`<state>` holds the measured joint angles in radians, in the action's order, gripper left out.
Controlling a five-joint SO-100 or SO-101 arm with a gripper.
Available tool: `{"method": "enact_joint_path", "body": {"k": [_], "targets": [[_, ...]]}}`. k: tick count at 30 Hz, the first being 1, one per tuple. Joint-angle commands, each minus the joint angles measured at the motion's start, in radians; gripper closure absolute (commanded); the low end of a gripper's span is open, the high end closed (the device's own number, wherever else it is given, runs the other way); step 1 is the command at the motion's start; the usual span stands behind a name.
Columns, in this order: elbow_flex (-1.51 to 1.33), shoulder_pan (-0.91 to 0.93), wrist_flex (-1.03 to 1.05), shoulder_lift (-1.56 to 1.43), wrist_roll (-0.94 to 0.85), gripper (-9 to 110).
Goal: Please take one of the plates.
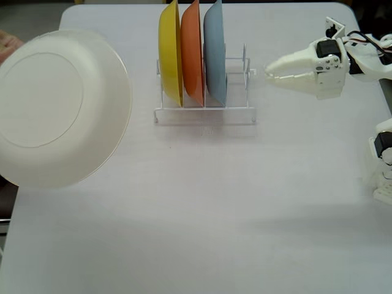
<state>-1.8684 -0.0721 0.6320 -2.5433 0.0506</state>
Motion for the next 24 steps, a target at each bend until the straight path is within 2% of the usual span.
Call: {"method": "enact_joint_path", "body": {"k": [1,24], "targets": [[-0.028,0.003,0.009,-0.080,0.020,102],[-0.520,0.014,0.143,-0.471,0.055,102]]}}
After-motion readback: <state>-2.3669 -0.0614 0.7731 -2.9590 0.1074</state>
